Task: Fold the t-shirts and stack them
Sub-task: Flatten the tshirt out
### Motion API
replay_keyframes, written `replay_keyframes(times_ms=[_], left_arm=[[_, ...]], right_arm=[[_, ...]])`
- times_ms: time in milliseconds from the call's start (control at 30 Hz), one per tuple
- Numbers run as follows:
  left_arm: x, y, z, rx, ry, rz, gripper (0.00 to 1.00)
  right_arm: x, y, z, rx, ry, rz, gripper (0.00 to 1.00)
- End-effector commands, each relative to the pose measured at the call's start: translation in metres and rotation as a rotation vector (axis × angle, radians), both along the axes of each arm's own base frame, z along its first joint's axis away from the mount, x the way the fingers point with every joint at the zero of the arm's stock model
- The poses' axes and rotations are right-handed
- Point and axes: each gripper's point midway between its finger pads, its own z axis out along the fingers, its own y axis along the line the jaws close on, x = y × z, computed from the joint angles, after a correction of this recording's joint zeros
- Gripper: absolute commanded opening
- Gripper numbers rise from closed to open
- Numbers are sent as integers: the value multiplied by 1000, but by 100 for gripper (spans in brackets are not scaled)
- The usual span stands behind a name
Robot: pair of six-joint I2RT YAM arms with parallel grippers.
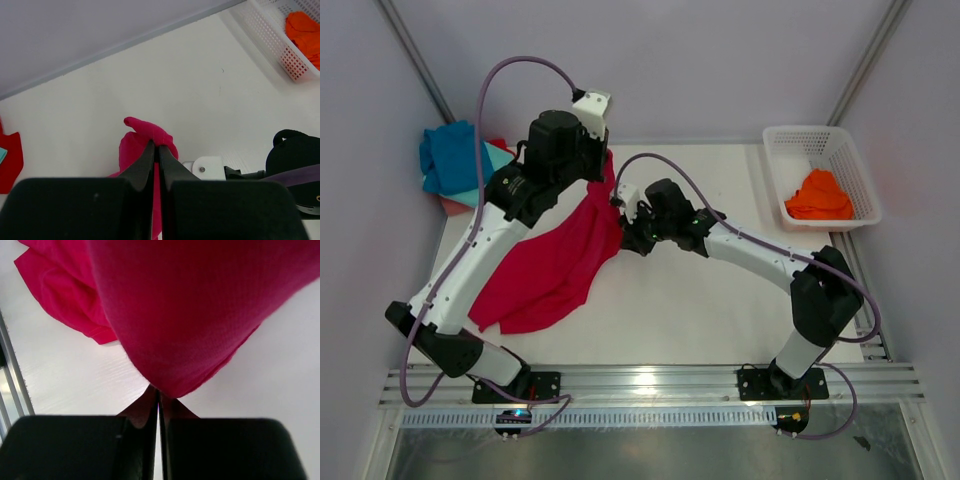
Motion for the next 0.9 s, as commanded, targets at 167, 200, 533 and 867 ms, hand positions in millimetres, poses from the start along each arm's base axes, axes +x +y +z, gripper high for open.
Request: replay_keyframes(times_ms=[167,200,533,867], left_arm=[[-11,2,32,-79,-55,-23,0],[-11,3,34,-78,-59,-20,0],[5,-3,9,-45,-36,-7,0],[7,-74,-130,135,248,-344,0]], right_arm=[[28,-9,48,12,-208,-80,3],[31,-13,52,6,-228,-100,3],[68,-74,136,-82,-500,-402,3],[96,-154,178,-232,-760,-764,6]])
